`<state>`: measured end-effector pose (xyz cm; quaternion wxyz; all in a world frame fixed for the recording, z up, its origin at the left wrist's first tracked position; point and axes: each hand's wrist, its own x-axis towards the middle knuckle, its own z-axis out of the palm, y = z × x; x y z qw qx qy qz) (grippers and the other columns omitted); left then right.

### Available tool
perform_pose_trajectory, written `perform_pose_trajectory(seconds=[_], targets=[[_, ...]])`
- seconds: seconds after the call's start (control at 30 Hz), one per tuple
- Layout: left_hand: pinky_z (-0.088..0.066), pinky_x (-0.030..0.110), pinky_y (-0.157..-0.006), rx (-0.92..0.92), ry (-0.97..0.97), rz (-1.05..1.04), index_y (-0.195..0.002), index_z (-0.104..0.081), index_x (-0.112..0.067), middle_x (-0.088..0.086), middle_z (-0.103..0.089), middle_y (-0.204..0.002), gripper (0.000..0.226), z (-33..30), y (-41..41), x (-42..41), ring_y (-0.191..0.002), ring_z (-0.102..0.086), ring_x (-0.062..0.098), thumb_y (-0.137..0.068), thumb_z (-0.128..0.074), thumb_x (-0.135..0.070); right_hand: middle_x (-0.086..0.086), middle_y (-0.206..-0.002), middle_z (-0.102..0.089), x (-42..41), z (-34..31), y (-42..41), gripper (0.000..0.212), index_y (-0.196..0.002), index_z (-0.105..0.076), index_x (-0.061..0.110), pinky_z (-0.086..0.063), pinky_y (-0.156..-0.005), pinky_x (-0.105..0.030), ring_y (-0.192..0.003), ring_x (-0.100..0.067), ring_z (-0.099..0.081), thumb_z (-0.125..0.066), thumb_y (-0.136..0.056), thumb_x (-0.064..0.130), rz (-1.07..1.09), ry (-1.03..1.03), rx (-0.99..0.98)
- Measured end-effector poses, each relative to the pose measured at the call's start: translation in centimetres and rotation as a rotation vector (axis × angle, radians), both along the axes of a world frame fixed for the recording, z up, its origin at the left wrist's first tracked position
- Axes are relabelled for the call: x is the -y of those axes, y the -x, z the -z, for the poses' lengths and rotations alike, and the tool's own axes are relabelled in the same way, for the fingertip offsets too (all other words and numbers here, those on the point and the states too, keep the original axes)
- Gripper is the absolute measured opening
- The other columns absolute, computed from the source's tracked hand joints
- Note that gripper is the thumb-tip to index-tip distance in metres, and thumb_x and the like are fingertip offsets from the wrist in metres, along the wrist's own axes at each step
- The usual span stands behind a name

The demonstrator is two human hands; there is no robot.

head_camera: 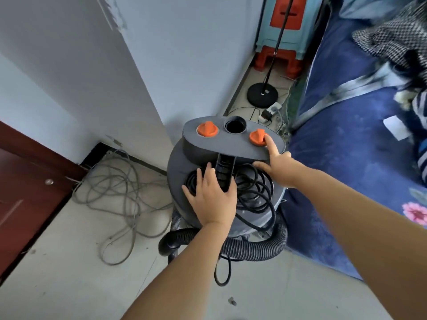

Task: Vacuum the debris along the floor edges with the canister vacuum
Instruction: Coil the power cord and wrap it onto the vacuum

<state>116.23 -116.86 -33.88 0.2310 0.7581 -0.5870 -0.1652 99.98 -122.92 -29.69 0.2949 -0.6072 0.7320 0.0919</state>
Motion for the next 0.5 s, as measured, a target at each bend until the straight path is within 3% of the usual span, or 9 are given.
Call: perform_pose_trajectory(seconds=[0.17, 0.3, 0.4, 0.5], targets=[[-0.009, 0.052, -0.115, 0.052, -0.018, 0.033, -0.136, -0.045, -0.017, -0.004, -0.047, -0.144, 0.056, -0.4, -0.9, 2.5, -0.141, -0.03, 0.015, -0.089, -0.053, -0.044, -0.019, -0.095, -0.034, 1.3, 0.5, -0.2, 0.083, -0.144, 0.021, 0.038, -0.035, -0.069, -0.033, -0.057, -0.021, -0.038, -0.039, -0.091, 0.057, 0.071, 0.021, 0.089], [-0.012, 0.05, -0.116, 0.086, 0.012, 0.069, -0.136, -0.047, -0.016, -0.001, -0.05, -0.141, 0.055, -0.2, -1.8, 3.7, -0.14, -0.033, 0.016, -0.088, -0.055, -0.043, -0.026, -0.115, -0.04, 1.9, 1.5, -0.5, 0.086, -0.143, 0.021, 0.041, -0.034, -0.071, -0.032, -0.07, -0.021, -0.04, -0.04, -0.088, 0.063, 0.128, 0.022, 0.098], [-0.013, 0.051, -0.115, 0.086, 0.039, 0.07, -0.134, -0.048, -0.017, -0.002, -0.052, -0.139, 0.054, 0.0, -1.9, 4.0, -0.138, -0.035, 0.016, -0.088, -0.055, -0.043, -0.028, -0.117, -0.04, 2.1, 1.6, -0.6, 0.086, -0.145, 0.019, 0.04, -0.031, -0.059, -0.03, -0.059, -0.02, -0.039, -0.04, -0.088, 0.063, 0.142, 0.037, 0.096], [-0.011, 0.052, -0.115, 0.063, 0.05, 0.062, -0.133, -0.048, -0.018, -0.003, -0.051, -0.139, 0.053, 0.2, -1.7, 3.6, -0.138, -0.035, 0.015, -0.088, -0.055, -0.045, -0.029, -0.116, -0.041, 1.9, 1.6, -0.6, 0.085, -0.146, 0.017, 0.039, -0.032, -0.062, -0.031, -0.058, -0.022, -0.039, -0.041, -0.088, 0.061, 0.141, 0.058, 0.103]])
